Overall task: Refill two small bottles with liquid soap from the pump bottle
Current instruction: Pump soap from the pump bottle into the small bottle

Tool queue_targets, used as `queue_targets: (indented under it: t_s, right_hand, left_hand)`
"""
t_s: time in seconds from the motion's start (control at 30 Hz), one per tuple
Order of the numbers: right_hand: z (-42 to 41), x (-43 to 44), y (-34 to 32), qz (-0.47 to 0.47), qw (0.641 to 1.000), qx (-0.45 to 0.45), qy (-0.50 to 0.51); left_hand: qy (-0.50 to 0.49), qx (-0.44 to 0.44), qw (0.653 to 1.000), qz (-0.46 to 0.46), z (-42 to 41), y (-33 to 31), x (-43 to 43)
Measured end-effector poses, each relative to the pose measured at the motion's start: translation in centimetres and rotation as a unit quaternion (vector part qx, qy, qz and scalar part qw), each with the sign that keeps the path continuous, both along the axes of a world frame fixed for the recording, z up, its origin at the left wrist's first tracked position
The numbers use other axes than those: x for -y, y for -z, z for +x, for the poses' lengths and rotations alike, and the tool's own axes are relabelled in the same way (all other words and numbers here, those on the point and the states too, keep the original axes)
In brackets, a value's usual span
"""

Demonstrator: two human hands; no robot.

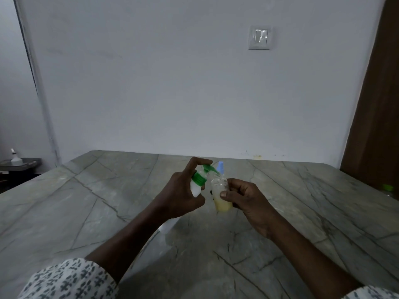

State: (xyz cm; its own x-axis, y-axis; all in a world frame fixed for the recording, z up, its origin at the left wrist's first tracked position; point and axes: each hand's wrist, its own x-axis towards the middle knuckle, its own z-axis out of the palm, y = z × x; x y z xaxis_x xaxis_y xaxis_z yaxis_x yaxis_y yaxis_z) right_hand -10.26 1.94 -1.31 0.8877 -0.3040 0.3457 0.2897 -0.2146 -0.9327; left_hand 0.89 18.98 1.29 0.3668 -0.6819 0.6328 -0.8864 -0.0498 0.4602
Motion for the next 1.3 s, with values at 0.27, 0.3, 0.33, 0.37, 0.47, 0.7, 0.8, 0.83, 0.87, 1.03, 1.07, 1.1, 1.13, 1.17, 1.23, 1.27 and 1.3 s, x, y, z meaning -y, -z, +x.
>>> queue_targets:
  t_s: [0.27, 0.3, 0.33, 0.37, 0.47, 0.7, 0.8, 0.83, 0.87, 1.03, 1.07, 1.1, 1.13, 1.17, 1.23, 1.27, 1.3]
  right_hand:
    - [0.03, -0.26, 0.0, -0.013, 1.0, -0.005, -0.003]
    - [0.01, -0.34, 0.02, -0.016, 1.0, -0.006, -0.005]
    - [-0.01, -0.37, 0.05, -0.018, 1.0, -0.006, -0.006]
    - [-0.04, -0.39, 0.06, -0.019, 1.0, -0.007, -0.006]
    - [-0.13, -0.4, 0.03, -0.013, 1.0, -0.004, -0.008]
    - [-0.11, -0.12, -0.07, -0.001, 1.0, 0.003, 0.0]
    - [-0.12, -0.13, -0.08, 0.006, 1.0, 0.003, 0.0]
    - [-0.1, -0.12, -0.07, 0.002, 1.0, 0.003, -0.001]
    - [-0.1, -0.12, -0.03, -0.003, 1.0, 0.001, -0.003]
    - [-0.15, -0.4, 0.02, -0.017, 1.0, -0.006, -0.01]
    - [-0.13, -0.41, 0.0, -0.019, 1.0, -0.006, -0.008]
    - [-0.1, -0.38, -0.02, -0.018, 1.0, -0.005, -0.006]
    - [-0.09, -0.33, -0.04, -0.013, 1.0, -0.002, -0.006]
    - [-0.09, -0.26, -0.09, -0.007, 1.0, 0.002, -0.007]
    - [-0.13, -0.18, -0.12, -0.001, 1.0, 0.006, -0.005]
    - [-0.1, -0.13, -0.1, -0.001, 1.0, 0.006, -0.003]
    - [-0.08, -0.1, -0.04, -0.001, 1.0, 0.005, -0.003]
  left_hand:
    - [-0.006, 0.009, 1.0, -0.014, 0.16, 0.23, 0.14]
    - [-0.008, 0.009, 1.0, -0.013, 0.17, 0.24, 0.15]
    - [-0.009, 0.009, 1.0, -0.013, 0.16, 0.24, 0.15]
    - [-0.008, 0.009, 1.0, -0.014, 0.17, 0.24, 0.16]
    - [-0.004, 0.012, 1.0, -0.012, 0.13, 0.17, 0.14]
    - [0.001, 0.016, 1.0, -0.01, 0.09, 0.15, 0.13]
    - [-0.004, 0.012, 1.0, -0.009, 0.08, 0.12, 0.23]
    - [-0.006, 0.01, 1.0, -0.008, 0.1, 0.11, 0.26]
    - [-0.006, 0.009, 1.0, -0.008, 0.13, 0.09, 0.26]
    - [-0.012, 0.006, 1.0, -0.005, 0.23, 0.13, 0.21]
    - [-0.012, 0.004, 1.0, -0.003, 0.22, 0.13, 0.21]
    - [-0.011, 0.002, 1.0, 0.0, 0.19, 0.13, 0.22]
    - [-0.009, 0.002, 1.0, 0.0, 0.17, 0.12, 0.22]
    - [-0.007, 0.002, 1.0, -0.001, 0.16, 0.13, 0.23]
    - [-0.003, 0.003, 1.0, -0.003, 0.14, 0.14, 0.19]
    - [-0.002, 0.005, 1.0, -0.004, 0.14, 0.13, 0.18]
    - [-0.002, 0.007, 1.0, -0.005, 0.14, 0.13, 0.19]
